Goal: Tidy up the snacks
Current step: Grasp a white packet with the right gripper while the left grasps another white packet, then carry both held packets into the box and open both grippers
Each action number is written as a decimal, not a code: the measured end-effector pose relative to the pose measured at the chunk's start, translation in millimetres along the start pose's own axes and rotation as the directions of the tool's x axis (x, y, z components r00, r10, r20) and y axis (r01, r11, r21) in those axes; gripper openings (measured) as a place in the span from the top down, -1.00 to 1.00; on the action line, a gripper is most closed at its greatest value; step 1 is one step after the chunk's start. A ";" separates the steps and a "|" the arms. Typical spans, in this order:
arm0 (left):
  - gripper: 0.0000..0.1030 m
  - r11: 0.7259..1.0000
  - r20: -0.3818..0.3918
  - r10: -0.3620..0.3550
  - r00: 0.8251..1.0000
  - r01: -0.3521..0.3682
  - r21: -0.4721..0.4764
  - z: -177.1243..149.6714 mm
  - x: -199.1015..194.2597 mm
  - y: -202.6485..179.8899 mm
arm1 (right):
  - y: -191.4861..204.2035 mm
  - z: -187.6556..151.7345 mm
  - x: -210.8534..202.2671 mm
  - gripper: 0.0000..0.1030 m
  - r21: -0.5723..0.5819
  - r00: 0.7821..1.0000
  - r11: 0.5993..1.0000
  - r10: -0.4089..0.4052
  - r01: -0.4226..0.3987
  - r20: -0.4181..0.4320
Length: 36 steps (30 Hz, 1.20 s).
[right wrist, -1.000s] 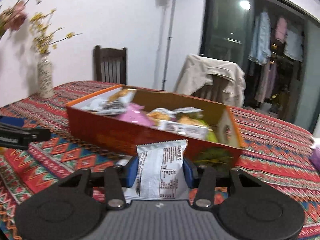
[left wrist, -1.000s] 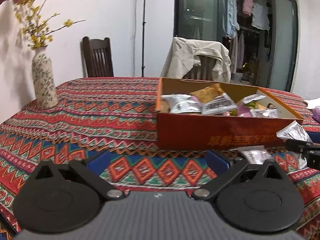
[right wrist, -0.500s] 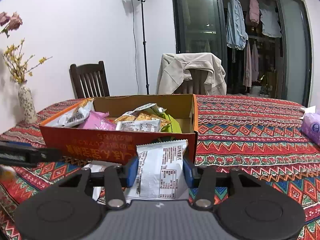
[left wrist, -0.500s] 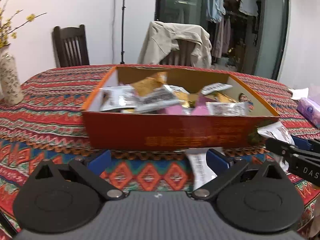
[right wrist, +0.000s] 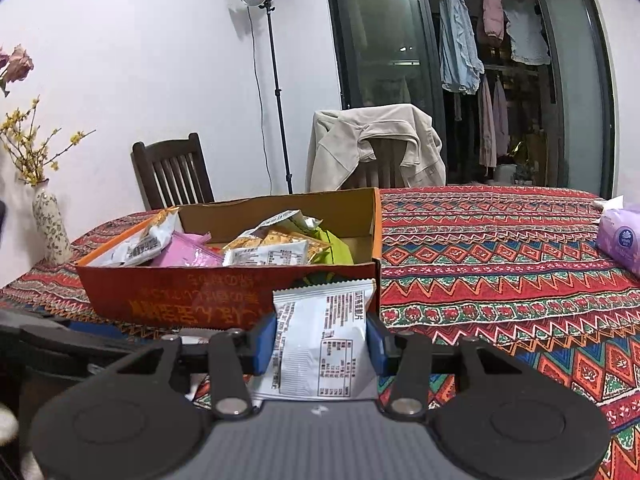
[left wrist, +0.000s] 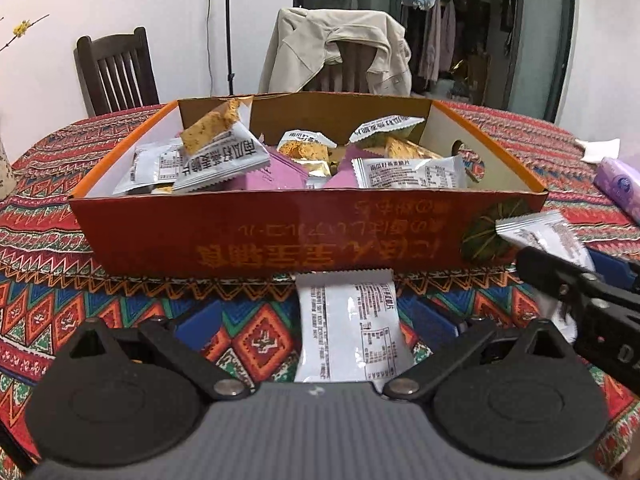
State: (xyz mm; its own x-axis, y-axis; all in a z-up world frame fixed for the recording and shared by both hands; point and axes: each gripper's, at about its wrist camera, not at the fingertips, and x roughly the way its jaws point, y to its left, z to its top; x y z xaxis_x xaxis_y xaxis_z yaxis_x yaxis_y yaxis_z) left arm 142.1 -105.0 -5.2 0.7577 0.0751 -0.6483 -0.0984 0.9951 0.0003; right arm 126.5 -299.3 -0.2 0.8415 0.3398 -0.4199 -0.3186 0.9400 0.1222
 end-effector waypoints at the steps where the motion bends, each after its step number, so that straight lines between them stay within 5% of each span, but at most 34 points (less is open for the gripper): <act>1: -1.00 1.000 -0.008 0.009 1.000 -0.009 -0.001 -0.1 2.6 -1.6 | 0.0 0.2 -0.6 0.11 0.002 1.000 1.000 -0.001 0.001 0.002; 6: -0.84 1.000 -0.025 0.010 1.000 -0.009 0.010 -3.9 12.4 -6.4 | 0.5 -0.1 -1.2 0.11 0.002 1.000 1.000 0.007 -0.007 0.003; 14: -0.02 0.999 0.003 -0.032 0.999 0.031 0.025 -4.8 2.2 -4.5 | 1.4 -1.1 -1.8 0.11 -0.006 1.000 1.000 0.016 -0.016 0.006; 26: 0.07 0.998 0.103 -0.063 0.993 0.060 0.031 -14.8 -34.8 11.2 | 4.3 -1.4 -11.0 0.11 -0.027 0.998 0.998 0.049 -0.048 0.050; 36: 0.07 0.998 0.246 -0.060 0.967 0.055 0.028 0.8 -81.0 35.5 | 19.4 13.5 -30.7 0.11 -0.064 0.990 0.996 0.069 -0.061 0.122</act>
State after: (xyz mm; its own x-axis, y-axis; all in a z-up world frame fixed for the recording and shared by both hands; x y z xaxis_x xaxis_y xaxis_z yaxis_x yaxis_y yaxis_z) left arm 77.8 -75.7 48.0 0.8977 0.0282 -0.4397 -0.0384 0.9992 -0.0144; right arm 100.4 -291.1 27.2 0.8648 0.4047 -0.2974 -0.3967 0.9136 0.0895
